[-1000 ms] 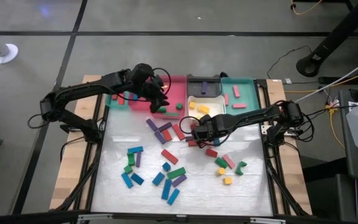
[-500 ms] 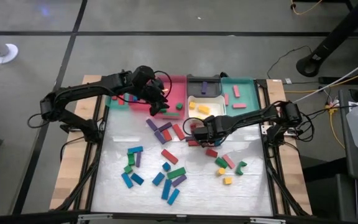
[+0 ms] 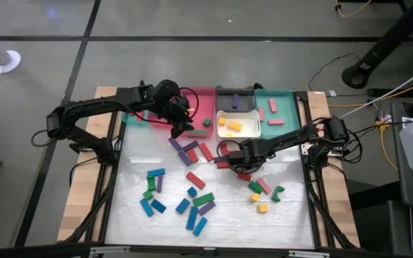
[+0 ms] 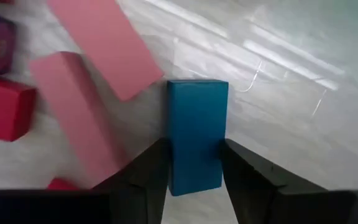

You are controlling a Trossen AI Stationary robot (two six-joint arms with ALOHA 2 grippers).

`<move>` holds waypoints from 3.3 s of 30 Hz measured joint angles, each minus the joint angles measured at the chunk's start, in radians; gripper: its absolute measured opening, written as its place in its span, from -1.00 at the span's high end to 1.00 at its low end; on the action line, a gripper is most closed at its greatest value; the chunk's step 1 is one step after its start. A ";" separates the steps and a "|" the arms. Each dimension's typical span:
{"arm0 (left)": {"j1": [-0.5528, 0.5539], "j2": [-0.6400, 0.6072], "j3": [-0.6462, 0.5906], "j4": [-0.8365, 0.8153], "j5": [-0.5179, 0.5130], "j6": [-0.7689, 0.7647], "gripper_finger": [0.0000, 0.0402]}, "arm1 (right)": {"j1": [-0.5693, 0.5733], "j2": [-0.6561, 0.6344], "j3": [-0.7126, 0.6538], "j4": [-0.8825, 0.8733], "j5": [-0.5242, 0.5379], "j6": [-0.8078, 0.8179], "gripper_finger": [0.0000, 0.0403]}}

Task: Sort blocks
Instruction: Put the blue block into the left pink bin

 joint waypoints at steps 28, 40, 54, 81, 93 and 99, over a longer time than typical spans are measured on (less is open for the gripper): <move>0.000 0.001 0.000 -0.011 0.000 -0.007 0.16 | 0.000 -0.004 0.063 -0.118 0.013 -0.111 0.27; 0.000 0.001 0.000 -0.011 0.000 0.000 0.16 | 0.000 -0.004 0.061 -0.101 0.020 -0.104 -0.19; 0.000 0.001 0.000 -0.016 0.000 0.000 0.16 | 0.000 -0.008 -0.061 0.087 -0.034 -0.077 0.00; 0.084 -0.042 0.001 -0.053 0.067 -0.411 0.16 | 0.000 -0.007 0.245 0.236 0.169 -0.471 0.38; 0.043 -0.039 0.001 -0.067 0.090 -0.598 0.16 | -0.014 -0.007 0.303 0.587 0.342 -0.850 0.37; 0.012 -0.039 0.001 -0.063 0.087 -0.656 0.16 | -0.054 -0.007 0.303 0.652 0.341 -0.931 0.36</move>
